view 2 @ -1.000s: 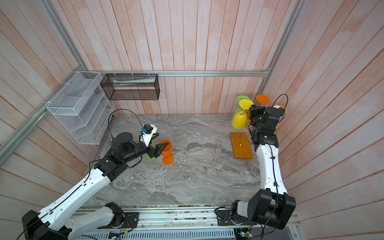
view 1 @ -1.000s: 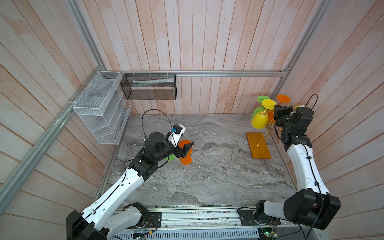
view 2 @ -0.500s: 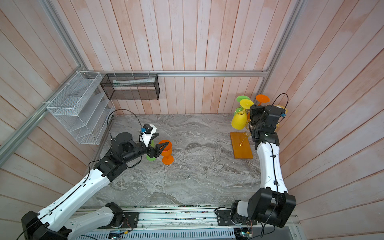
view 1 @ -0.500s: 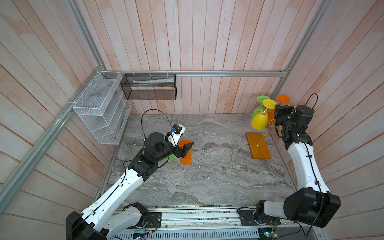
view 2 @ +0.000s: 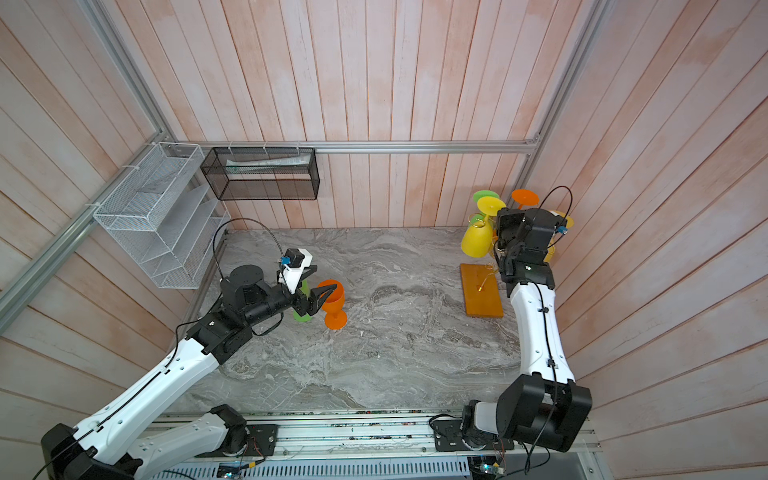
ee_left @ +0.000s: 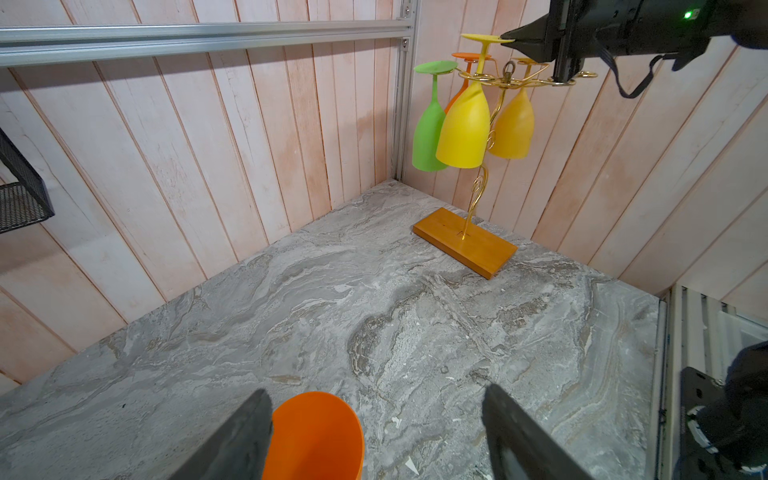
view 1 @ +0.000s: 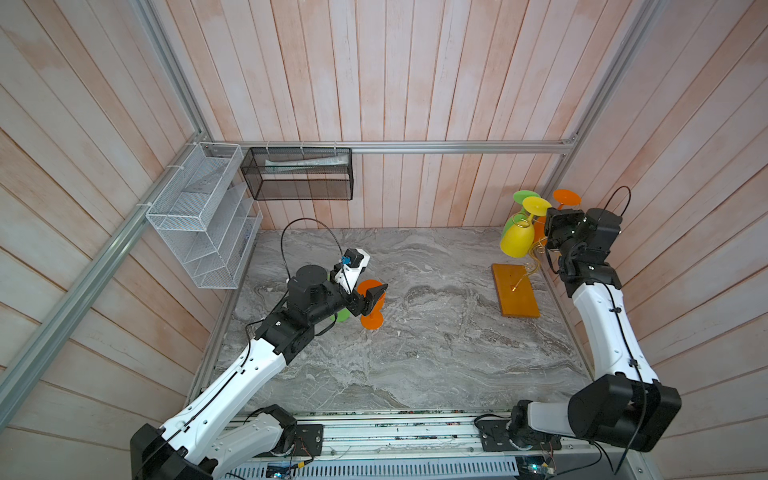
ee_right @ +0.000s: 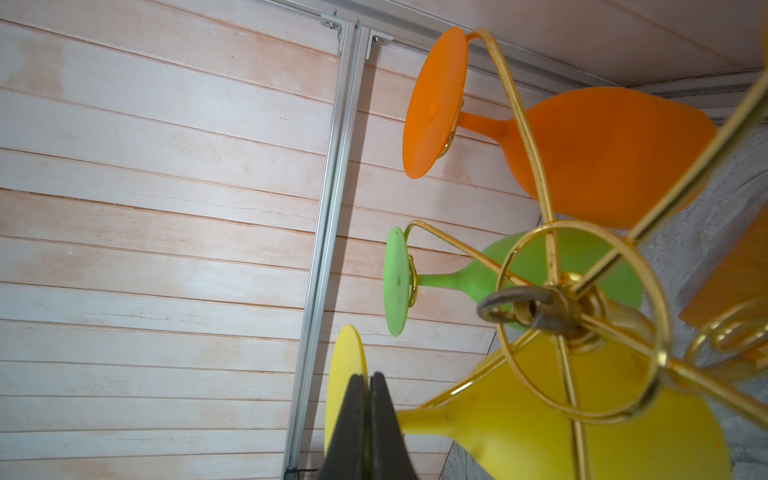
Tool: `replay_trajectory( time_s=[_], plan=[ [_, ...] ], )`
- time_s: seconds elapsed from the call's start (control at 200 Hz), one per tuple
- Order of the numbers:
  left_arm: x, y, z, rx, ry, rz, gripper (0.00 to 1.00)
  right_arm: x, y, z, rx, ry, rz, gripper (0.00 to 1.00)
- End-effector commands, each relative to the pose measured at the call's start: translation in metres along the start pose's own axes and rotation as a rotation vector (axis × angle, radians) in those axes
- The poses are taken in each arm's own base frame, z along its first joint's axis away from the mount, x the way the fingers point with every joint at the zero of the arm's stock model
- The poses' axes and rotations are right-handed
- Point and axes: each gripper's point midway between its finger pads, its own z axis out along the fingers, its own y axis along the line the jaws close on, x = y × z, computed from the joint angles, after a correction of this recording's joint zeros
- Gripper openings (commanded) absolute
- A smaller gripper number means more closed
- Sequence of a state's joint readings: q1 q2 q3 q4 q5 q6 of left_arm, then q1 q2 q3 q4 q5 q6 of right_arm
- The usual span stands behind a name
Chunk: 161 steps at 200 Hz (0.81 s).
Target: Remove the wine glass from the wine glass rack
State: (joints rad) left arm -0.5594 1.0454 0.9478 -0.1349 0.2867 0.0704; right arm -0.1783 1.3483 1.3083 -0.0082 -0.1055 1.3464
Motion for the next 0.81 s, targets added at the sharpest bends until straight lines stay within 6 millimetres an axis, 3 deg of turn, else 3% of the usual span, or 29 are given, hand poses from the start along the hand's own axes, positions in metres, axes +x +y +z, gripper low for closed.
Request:
replay_trajectory(
  time_s=[0.0, 0.275, 0.8],
  plan=[
    [-0.006, -0.003, -0.005, 0.008, -0.023, 0.003, 0.81, 0.000, -0.001, 0.006, 0.016, -0.017, 0.012, 0.00],
    [-0.006, -0.003, -0.005, 0.010, -0.026, 0.001, 0.81, 0.001, 0.002, 0.004, 0.022, -0.029, 0.021, 0.00],
    [-0.006, -0.005, -0.004, 0.018, -0.025, -0.001, 0.81, -0.001, -0.019, -0.009, 0.064, -0.059, 0.032, 0.00]
  ],
)
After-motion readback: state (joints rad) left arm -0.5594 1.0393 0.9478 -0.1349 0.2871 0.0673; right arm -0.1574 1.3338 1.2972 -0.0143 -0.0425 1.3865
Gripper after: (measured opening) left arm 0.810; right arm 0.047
